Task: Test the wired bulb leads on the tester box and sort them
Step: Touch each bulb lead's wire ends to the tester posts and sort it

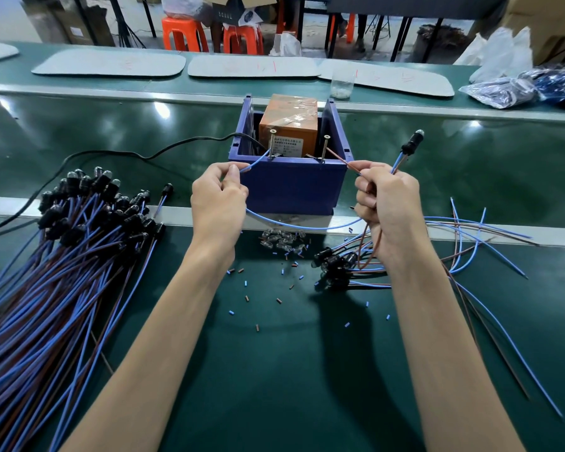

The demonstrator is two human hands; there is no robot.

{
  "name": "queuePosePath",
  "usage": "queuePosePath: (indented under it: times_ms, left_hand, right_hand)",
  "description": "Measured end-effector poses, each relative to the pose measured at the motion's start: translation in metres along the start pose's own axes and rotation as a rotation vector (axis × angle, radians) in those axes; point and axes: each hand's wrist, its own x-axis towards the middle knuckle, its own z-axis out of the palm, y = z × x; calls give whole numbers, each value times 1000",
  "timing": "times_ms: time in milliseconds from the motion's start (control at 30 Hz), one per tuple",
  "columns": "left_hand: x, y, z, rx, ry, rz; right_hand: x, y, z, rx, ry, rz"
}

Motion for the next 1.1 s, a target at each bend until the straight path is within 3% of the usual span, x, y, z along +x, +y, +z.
queuePosePath:
  times_ms: [1100]
  left_hand:
    - [-5,3,1,10,-44,7]
  right_hand:
    - [-2,2,0,-95,-12,-19]
